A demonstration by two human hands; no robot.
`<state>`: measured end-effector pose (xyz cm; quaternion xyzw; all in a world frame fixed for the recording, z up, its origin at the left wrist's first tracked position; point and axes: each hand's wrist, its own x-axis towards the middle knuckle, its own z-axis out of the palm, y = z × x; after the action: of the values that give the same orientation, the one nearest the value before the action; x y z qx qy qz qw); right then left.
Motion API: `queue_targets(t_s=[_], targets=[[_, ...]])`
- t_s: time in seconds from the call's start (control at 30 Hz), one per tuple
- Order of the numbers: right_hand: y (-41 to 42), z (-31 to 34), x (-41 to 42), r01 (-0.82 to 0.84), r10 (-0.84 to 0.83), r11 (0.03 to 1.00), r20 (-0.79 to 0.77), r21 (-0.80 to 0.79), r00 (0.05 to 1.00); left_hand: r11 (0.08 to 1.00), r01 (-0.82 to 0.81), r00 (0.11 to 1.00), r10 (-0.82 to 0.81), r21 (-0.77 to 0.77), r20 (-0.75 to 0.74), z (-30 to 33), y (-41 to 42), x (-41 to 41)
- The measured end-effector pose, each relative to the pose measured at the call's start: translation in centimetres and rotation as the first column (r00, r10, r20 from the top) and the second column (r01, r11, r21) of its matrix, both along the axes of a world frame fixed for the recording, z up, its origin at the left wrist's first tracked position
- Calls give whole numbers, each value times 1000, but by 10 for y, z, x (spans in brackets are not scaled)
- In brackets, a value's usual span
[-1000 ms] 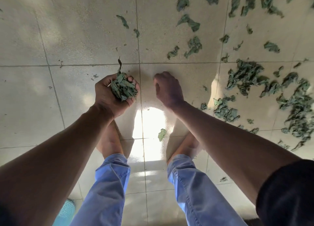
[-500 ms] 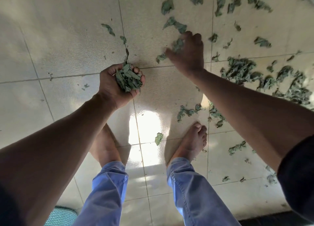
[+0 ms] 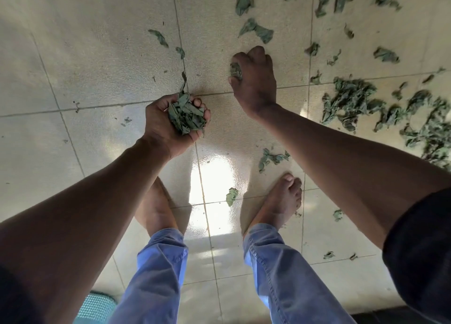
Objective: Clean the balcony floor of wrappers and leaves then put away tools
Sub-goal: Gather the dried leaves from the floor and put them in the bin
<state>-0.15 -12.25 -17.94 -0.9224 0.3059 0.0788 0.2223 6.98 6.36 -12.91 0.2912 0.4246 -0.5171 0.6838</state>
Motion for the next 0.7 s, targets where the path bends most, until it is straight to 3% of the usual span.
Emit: queue_targets(t_s=[0.23, 0.33, 0.47, 0.6, 0.7], targets=[[5, -4, -9, -199, 199, 980, -6, -32, 980, 1000, 13, 1000, -12, 17, -11, 0, -2, -6], [5, 1, -15, -62, 60, 997, 30, 39, 998, 1000, 6, 1000, -6, 14, -13, 3, -4, -7], [22, 58, -14, 146, -188, 973, 239, 181, 953, 999, 24, 1000, -24, 49, 8, 10, -8, -9], [68, 143, -14, 76, -217, 939, 406, 335, 888, 997, 37, 996, -43, 71, 74, 20, -19, -12], [97, 156, -17, 17, -155, 948, 416, 317, 896, 997, 67, 988, -72, 39, 135, 30, -27, -17]])
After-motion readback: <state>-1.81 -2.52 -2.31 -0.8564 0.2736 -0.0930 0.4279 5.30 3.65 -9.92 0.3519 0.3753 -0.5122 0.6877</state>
